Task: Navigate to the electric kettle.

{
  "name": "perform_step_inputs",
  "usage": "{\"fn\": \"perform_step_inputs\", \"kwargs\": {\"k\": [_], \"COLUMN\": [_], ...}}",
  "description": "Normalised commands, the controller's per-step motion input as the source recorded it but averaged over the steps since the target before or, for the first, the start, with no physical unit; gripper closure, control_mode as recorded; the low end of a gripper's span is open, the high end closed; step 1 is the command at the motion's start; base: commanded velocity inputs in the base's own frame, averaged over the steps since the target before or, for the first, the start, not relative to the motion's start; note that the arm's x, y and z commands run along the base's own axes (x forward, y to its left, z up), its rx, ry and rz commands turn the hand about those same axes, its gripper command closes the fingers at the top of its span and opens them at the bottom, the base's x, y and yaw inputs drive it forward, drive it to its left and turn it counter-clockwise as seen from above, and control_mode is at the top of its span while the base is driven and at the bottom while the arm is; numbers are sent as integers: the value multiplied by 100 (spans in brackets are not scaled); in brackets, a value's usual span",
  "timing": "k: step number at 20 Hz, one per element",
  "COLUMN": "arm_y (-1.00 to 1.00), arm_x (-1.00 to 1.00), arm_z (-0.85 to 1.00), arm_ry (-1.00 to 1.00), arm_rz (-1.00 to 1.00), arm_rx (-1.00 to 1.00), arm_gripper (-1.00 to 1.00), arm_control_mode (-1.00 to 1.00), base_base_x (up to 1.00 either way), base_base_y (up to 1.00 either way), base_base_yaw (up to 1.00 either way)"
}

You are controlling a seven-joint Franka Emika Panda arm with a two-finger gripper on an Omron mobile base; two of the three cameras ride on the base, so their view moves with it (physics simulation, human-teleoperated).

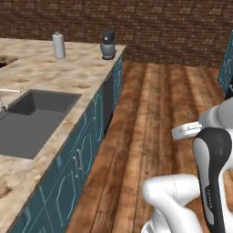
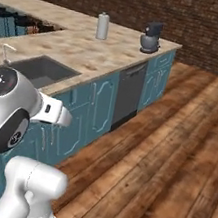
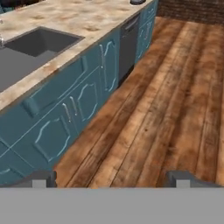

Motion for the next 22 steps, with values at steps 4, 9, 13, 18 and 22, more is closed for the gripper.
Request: {"fn": "perform_step_inputs", "kwargs": {"k": [4, 9, 13, 18, 22], "arm_y": [0, 0, 0, 0, 0], "arm_x": [0, 0, 0, 0, 0], "arm_z": [0, 0, 0, 0, 0], "arm_ry": [0, 0, 0, 0, 0], "arm_rz": [0, 0, 0, 0, 0], "arm_rx": [0, 0, 0, 0, 0], "arm_gripper": [-100, -100, -100, -100, -100], "arm_control_mode": [100, 100, 100, 100, 100], "base_base_x": [99, 89, 61, 23, 6], "base_base_y": [-23, -2, 0, 3, 16], "base_base_yaw": [-45, -53, -65, -82, -89]}}
